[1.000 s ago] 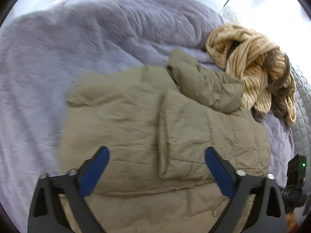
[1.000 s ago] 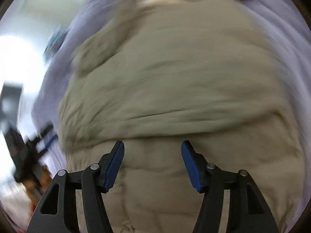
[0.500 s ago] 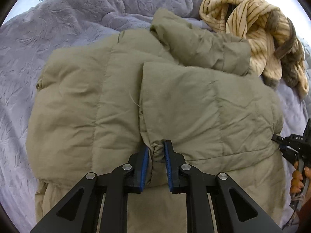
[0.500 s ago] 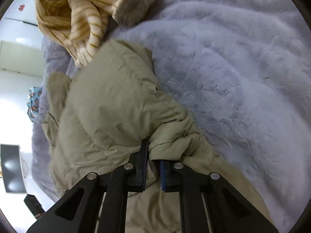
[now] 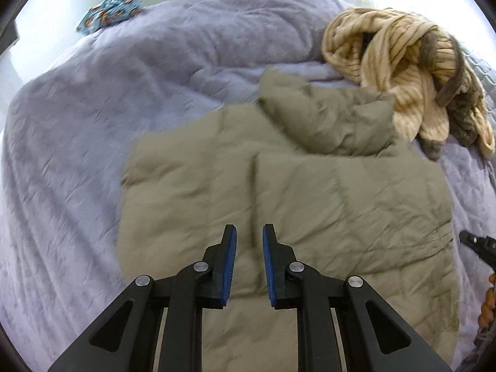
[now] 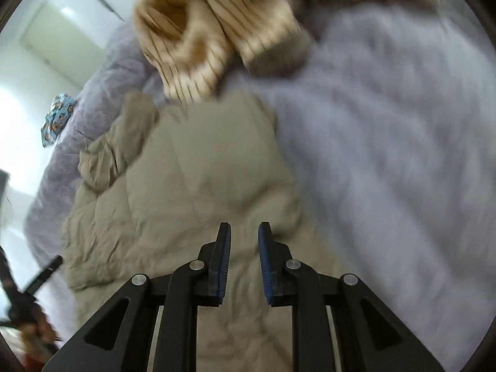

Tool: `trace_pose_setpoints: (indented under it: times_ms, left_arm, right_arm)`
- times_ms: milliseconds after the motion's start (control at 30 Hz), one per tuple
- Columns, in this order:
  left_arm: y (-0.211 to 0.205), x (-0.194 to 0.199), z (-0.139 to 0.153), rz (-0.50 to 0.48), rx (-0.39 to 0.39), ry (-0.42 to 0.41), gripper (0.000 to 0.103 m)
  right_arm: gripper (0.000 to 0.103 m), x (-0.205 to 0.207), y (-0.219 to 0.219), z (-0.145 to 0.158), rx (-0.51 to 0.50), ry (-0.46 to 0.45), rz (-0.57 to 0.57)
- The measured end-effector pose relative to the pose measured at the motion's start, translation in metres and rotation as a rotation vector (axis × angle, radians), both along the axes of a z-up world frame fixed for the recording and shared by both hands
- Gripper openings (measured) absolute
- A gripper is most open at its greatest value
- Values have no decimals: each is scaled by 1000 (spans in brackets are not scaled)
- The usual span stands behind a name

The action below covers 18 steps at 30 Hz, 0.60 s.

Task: Fold large clothes

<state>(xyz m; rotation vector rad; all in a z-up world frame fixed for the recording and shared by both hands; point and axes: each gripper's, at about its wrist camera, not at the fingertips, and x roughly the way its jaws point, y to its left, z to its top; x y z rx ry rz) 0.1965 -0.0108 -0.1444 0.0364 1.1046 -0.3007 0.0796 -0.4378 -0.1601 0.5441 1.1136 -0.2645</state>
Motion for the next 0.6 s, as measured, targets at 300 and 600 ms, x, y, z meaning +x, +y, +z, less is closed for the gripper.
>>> trace_pose_setpoints:
  times_ms: [300,600]
  left_arm:
    - [-54,40,-55,11,97,-37,19]
    - [-46,52,-82,-1,9,-5,19]
  right_arm:
    - [20,82,-34,-47,-49,41,27]
    - [22,71,-56,-102,79,2,-85]
